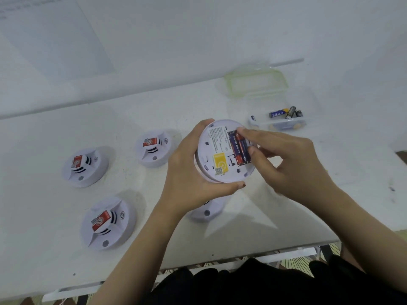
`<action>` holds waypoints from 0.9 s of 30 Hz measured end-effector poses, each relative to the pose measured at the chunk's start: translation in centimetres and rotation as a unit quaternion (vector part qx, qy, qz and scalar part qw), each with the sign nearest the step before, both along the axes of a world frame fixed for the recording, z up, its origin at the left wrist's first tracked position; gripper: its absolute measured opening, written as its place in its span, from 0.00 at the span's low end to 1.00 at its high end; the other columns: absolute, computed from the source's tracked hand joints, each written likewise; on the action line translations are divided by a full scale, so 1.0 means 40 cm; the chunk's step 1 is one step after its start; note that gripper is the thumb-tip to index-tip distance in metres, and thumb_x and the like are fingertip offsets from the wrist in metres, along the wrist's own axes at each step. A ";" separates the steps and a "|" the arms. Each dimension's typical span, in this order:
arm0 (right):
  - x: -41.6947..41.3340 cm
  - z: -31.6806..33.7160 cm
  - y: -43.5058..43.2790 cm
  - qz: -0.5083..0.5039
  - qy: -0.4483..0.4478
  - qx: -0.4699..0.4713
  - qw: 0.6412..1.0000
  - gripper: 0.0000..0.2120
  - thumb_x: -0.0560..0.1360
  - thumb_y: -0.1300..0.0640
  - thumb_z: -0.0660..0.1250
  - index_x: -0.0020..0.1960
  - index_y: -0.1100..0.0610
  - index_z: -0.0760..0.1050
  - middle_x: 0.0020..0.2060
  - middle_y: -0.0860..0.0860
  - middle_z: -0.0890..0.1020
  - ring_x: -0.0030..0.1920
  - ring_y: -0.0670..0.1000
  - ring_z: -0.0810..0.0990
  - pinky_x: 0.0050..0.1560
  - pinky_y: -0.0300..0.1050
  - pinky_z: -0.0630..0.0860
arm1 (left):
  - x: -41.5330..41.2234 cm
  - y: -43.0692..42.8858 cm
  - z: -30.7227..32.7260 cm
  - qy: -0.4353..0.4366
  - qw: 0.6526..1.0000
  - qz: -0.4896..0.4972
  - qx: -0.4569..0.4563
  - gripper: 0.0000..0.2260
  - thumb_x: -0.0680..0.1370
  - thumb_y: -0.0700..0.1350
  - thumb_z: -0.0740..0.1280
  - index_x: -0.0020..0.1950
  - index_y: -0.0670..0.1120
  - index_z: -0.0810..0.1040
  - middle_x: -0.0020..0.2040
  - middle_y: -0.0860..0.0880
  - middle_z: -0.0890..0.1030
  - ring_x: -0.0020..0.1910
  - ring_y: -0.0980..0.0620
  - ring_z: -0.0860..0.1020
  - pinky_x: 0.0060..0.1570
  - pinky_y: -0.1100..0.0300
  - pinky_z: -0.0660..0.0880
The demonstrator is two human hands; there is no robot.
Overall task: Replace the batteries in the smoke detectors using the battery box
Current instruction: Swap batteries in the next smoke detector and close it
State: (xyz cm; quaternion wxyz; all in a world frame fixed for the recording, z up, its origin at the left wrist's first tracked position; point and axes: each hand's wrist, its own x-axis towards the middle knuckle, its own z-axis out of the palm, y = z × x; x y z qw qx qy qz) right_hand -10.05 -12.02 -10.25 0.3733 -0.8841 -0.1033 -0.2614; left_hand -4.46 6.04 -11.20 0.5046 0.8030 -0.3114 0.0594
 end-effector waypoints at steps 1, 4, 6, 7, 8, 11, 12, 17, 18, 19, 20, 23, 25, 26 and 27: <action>-0.002 0.003 -0.009 -0.005 0.009 0.001 1.000 0.16 0.74 0.64 0.63 0.61 0.60 0.77 0.49 0.45 0.80 0.46 0.38 0.77 0.45 0.22 0.72 | 0.001 -0.010 0.000 0.001 1.000 0.000 0.003 0.43 0.55 0.46 0.84 0.67 0.46 0.69 0.59 0.59 0.76 0.58 0.66 0.74 0.55 0.75 0.69; -0.003 0.015 -0.038 -0.021 0.072 0.011 0.997 0.14 0.74 0.58 0.62 0.59 0.52 0.77 0.44 0.47 0.83 0.42 0.40 0.80 0.35 0.26 0.73 | 0.001 -0.043 0.006 -0.006 1.000 -0.009 0.013 0.43 0.55 0.46 0.84 0.67 0.43 0.71 0.58 0.55 0.78 0.57 0.60 0.76 0.54 0.71 0.72; 0.003 0.021 -0.061 -0.019 0.095 0.013 0.995 0.11 0.74 0.56 0.62 0.56 0.49 0.75 0.43 0.47 0.83 0.39 0.40 0.81 0.32 0.27 0.72 | 0.000 -0.067 0.010 -0.004 1.000 -0.018 0.011 0.41 0.56 0.45 0.83 0.65 0.44 0.71 0.56 0.54 0.79 0.55 0.57 0.77 0.53 0.69 0.73; 0.006 0.024 -0.072 -0.013 0.101 0.015 0.995 0.09 0.75 0.56 0.62 0.55 0.49 0.74 0.44 0.47 0.82 0.38 0.40 0.81 0.34 0.28 0.73 | 0.001 -0.077 0.010 -0.001 1.000 -0.022 0.012 0.40 0.56 0.45 0.83 0.66 0.43 0.71 0.56 0.53 0.79 0.55 0.55 0.78 0.53 0.67 0.74; 0.009 0.028 -0.083 -0.006 0.109 0.018 0.994 0.09 0.75 0.57 0.64 0.53 0.49 0.73 0.44 0.47 0.81 0.37 0.40 0.81 0.35 0.28 0.73 | 0.002 -0.087 0.009 -0.001 1.000 -0.024 0.015 0.41 0.57 0.46 0.83 0.66 0.43 0.71 0.57 0.51 0.79 0.56 0.53 0.78 0.53 0.64 0.75; 0.014 0.037 -0.111 0.014 0.127 0.017 0.992 0.09 0.74 0.60 0.67 0.50 0.50 0.71 0.42 0.42 0.80 0.36 0.42 0.81 0.36 0.31 0.74 | 0.001 -0.112 0.004 -0.012 0.999 -0.014 0.026 0.42 0.57 0.48 0.83 0.68 0.41 0.70 0.58 0.49 0.78 0.57 0.51 0.78 0.54 0.57 0.77; 0.017 0.039 -0.120 0.020 0.130 0.014 0.991 0.09 0.73 0.60 0.68 0.50 0.51 0.71 0.43 0.42 0.79 0.35 0.44 0.81 0.35 0.33 0.75 | 0.001 -0.121 0.004 -0.014 0.999 -0.011 0.026 0.42 0.58 0.49 0.82 0.67 0.41 0.71 0.58 0.49 0.79 0.57 0.51 0.78 0.54 0.56 0.77; 0.036 0.044 -0.170 0.068 0.146 0.026 0.987 0.08 0.73 0.59 0.67 0.49 0.52 0.70 0.46 0.47 0.77 0.32 0.50 0.81 0.34 0.46 0.77 | 0.001 -0.164 0.004 -0.017 0.999 -0.015 0.035 0.40 0.60 0.56 0.78 0.67 0.41 0.71 0.58 0.49 0.78 0.57 0.51 0.78 0.55 0.56 0.76; 0.039 0.043 -0.178 0.074 0.152 0.025 0.985 0.08 0.73 0.60 0.67 0.48 0.52 0.70 0.46 0.47 0.77 0.33 0.50 0.81 0.34 0.46 0.77 | 0.001 -0.170 0.002 -0.024 0.999 -0.014 0.037 0.40 0.60 0.56 0.78 0.67 0.41 0.71 0.58 0.49 0.78 0.57 0.52 0.77 0.56 0.58 0.76; 0.040 0.042 -0.186 0.076 0.159 0.024 0.984 0.08 0.73 0.60 0.67 0.48 0.51 0.69 0.45 0.46 0.76 0.33 0.50 0.81 0.35 0.47 0.78 | 0.001 -0.176 0.000 -0.031 0.999 -0.012 0.038 0.40 0.60 0.55 0.79 0.67 0.41 0.71 0.58 0.49 0.78 0.57 0.53 0.77 0.56 0.59 0.75; 0.041 0.040 -0.192 0.076 0.164 0.023 0.983 0.09 0.73 0.60 0.67 0.48 0.51 0.69 0.45 0.45 0.76 0.34 0.49 0.81 0.36 0.47 0.78 | 0.001 -0.183 -0.002 -0.035 0.999 -0.009 0.039 0.40 0.60 0.53 0.80 0.67 0.41 0.72 0.58 0.49 0.78 0.57 0.53 0.77 0.56 0.60 0.75; 0.042 0.035 -0.214 0.076 0.171 0.025 0.982 0.09 0.73 0.58 0.67 0.47 0.48 0.68 0.44 0.44 0.76 0.35 0.50 0.82 0.37 0.49 0.78 | 0.000 -0.204 -0.006 -0.031 0.998 -0.010 0.045 0.37 0.59 0.48 0.82 0.65 0.42 0.73 0.54 0.51 0.79 0.53 0.54 0.78 0.52 0.63 0.74; 0.043 0.032 -0.227 0.083 0.175 0.021 0.981 0.09 0.73 0.58 0.67 0.46 0.47 0.67 0.46 0.46 0.76 0.35 0.51 0.82 0.36 0.50 0.78 | -0.002 -0.215 -0.013 -0.026 0.999 -0.012 0.045 0.37 0.59 0.46 0.82 0.64 0.42 0.73 0.54 0.52 0.79 0.54 0.54 0.78 0.52 0.66 0.73; 0.043 0.029 -0.234 0.086 0.178 0.018 0.980 0.09 0.73 0.58 0.67 0.46 0.47 0.67 0.46 0.46 0.76 0.36 0.51 0.82 0.37 0.50 0.78 | -0.003 -0.219 -0.018 -0.021 0.999 -0.015 0.041 0.37 0.59 0.45 0.82 0.65 0.41 0.73 0.55 0.51 0.79 0.54 0.54 0.78 0.52 0.65 0.73; 0.043 0.027 -0.239 0.089 0.181 0.017 0.979 0.09 0.73 0.58 0.67 0.46 0.48 0.67 0.46 0.46 0.77 0.36 0.51 0.82 0.37 0.51 0.78 | -0.006 -0.223 -0.021 -0.017 0.999 -0.016 0.038 0.37 0.59 0.45 0.82 0.65 0.41 0.73 0.55 0.51 0.79 0.55 0.53 0.78 0.53 0.65 0.73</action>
